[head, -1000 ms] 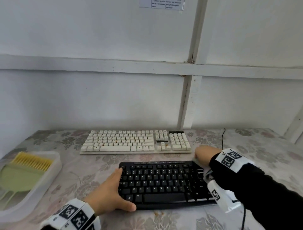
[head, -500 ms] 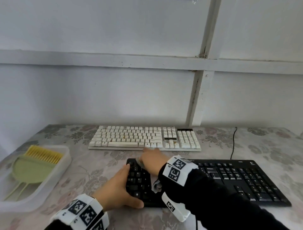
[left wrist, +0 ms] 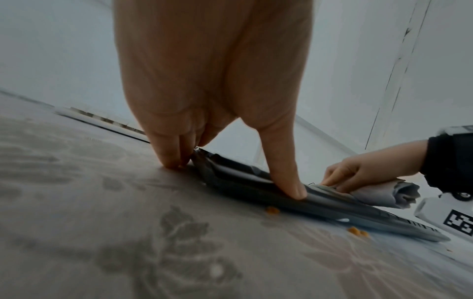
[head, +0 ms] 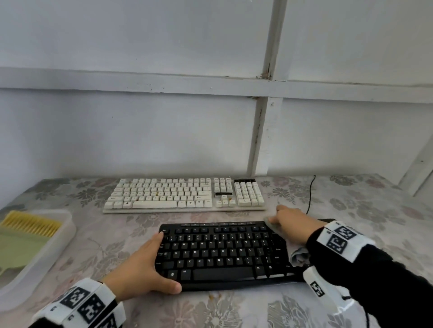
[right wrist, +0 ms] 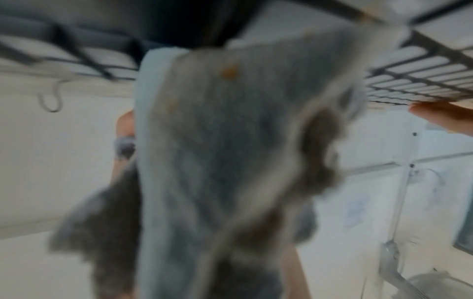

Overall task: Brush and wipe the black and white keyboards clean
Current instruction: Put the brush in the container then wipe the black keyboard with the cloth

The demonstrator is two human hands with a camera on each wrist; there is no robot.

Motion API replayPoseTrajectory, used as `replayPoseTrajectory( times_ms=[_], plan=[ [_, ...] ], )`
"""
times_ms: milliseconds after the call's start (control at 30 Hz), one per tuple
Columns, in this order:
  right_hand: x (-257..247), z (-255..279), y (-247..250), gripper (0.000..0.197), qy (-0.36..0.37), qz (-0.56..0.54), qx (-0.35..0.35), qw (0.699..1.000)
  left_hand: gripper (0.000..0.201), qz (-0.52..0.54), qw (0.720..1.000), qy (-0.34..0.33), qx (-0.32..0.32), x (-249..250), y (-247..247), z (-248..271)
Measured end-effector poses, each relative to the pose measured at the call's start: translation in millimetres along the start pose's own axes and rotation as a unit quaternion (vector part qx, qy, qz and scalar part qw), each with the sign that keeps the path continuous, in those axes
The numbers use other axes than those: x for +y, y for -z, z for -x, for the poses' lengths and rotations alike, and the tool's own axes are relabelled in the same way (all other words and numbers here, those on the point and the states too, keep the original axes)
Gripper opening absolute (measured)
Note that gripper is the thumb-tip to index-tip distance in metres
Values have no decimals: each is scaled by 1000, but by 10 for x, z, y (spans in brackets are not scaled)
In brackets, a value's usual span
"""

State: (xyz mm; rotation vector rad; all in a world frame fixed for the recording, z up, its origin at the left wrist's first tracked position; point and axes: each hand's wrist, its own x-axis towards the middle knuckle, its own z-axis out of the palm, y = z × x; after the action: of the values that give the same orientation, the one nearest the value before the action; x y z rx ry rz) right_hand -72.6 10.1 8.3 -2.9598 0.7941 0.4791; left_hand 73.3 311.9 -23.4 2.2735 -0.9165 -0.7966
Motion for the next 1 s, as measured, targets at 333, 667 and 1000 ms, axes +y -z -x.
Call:
replayPoseTrajectory(
  times_ms=[333,667,1000],
  plan=[
    [-458,79,272,36,55,-74,24,995,166,14,1000,10,-6,42,19,6],
    [-1953,-259,302,29,209,32,17,977,113,63,998,-16,3,86,17,-13],
    [-1115,-169,237,36,134,66,-14,989,116,31,999,24,17,54,-3,-10]
  ],
)
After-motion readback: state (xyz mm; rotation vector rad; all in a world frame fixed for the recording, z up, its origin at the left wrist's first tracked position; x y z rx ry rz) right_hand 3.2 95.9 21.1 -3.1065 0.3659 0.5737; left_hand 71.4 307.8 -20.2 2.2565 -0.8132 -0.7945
